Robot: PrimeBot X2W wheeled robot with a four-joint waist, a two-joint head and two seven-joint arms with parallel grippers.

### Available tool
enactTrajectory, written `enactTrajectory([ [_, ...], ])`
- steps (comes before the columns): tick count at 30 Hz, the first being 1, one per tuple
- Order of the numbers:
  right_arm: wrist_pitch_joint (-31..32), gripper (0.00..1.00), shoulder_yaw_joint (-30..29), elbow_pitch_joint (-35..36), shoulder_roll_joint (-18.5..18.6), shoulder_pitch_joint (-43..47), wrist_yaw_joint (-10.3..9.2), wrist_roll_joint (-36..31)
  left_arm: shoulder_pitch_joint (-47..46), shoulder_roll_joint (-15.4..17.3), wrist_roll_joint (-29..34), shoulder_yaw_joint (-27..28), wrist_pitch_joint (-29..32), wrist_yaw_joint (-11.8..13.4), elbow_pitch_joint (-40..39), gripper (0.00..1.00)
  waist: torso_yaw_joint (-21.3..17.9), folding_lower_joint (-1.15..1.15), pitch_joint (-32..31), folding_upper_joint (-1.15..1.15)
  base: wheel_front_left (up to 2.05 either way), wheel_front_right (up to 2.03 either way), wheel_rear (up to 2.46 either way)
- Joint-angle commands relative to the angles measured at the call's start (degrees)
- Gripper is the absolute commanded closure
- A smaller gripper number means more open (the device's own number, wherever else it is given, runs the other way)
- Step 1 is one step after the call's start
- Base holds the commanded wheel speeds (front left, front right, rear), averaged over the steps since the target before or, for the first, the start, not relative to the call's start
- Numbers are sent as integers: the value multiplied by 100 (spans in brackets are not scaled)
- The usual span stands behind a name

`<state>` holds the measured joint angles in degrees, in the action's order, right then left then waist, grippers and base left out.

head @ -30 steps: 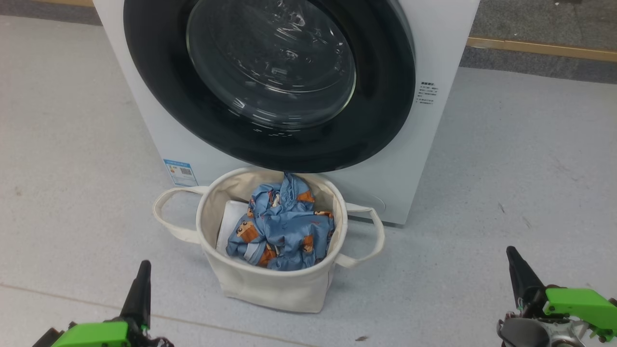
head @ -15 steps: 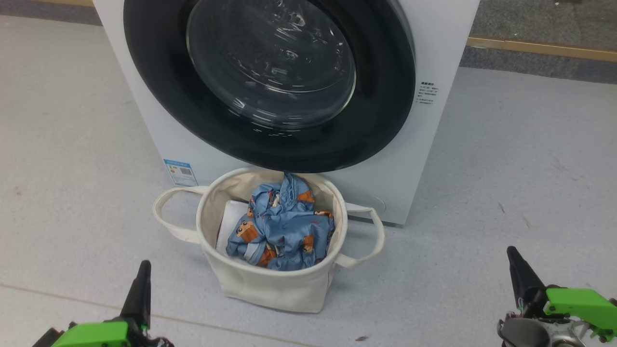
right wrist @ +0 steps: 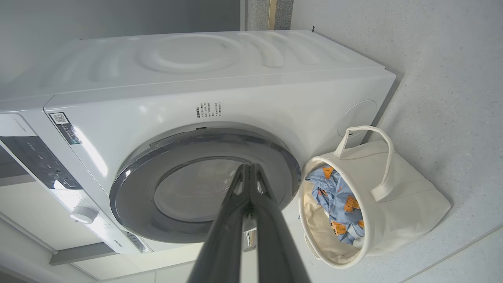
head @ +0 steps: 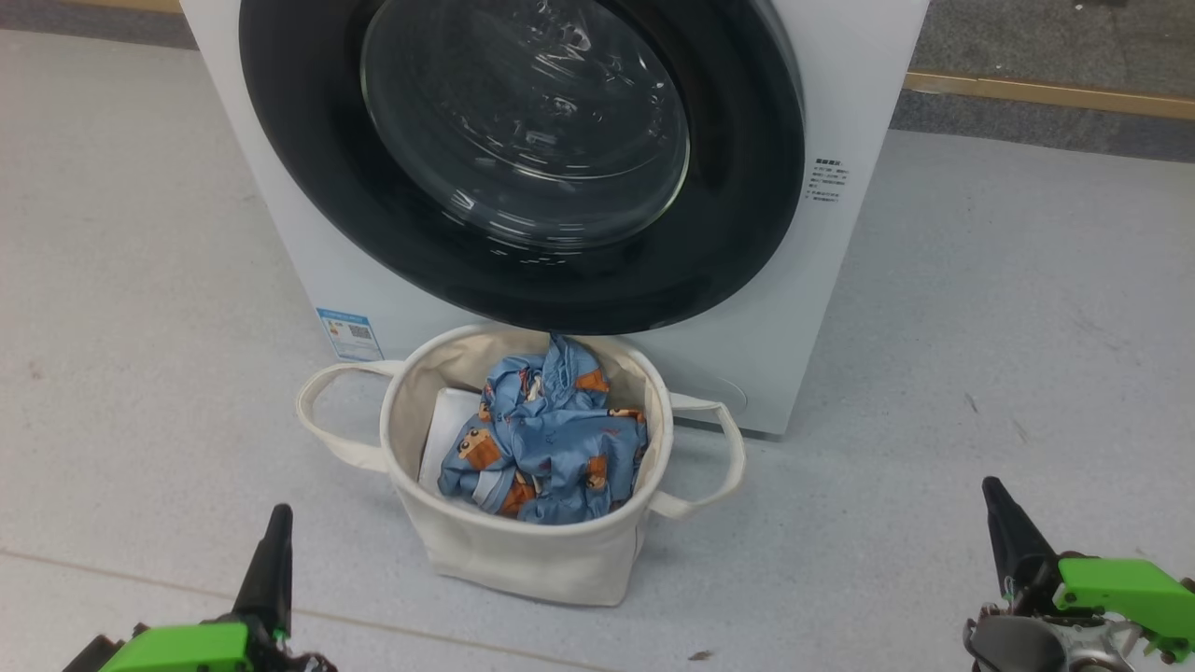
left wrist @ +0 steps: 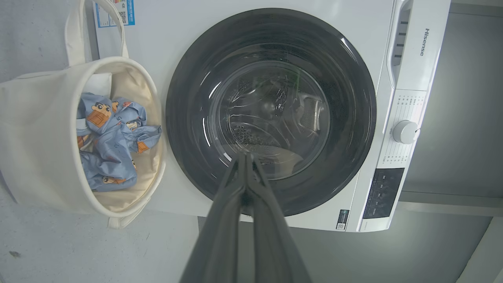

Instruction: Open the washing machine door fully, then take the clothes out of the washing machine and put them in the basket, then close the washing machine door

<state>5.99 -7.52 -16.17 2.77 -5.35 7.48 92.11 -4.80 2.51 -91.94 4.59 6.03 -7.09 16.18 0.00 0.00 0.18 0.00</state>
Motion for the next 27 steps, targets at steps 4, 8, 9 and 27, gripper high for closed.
enactTrajectory([
  [4, 44, 100, 106, 215, 19, -82, 1, 11, -139, 37, -23, 193, 46, -40, -213, 100, 0, 0, 0, 0, 0, 0, 0],
  [8, 45, 100, 106, 215, 19, -82, 1, 10, -139, 37, -23, 193, 46, -40, -213, 100, 0, 0, 0, 0, 0, 0, 0],
  [9, 45, 100, 105, 215, 18, -82, 1, 10, -139, 37, -23, 193, 46, -40, -213, 100, 0, 0, 0, 0, 0, 0, 0],
  [27, 47, 100, 102, 215, 16, -83, 1, 8, -139, 37, -23, 193, 46, -40, -213, 100, 0, 0, 0, 0, 0, 0, 0],
])
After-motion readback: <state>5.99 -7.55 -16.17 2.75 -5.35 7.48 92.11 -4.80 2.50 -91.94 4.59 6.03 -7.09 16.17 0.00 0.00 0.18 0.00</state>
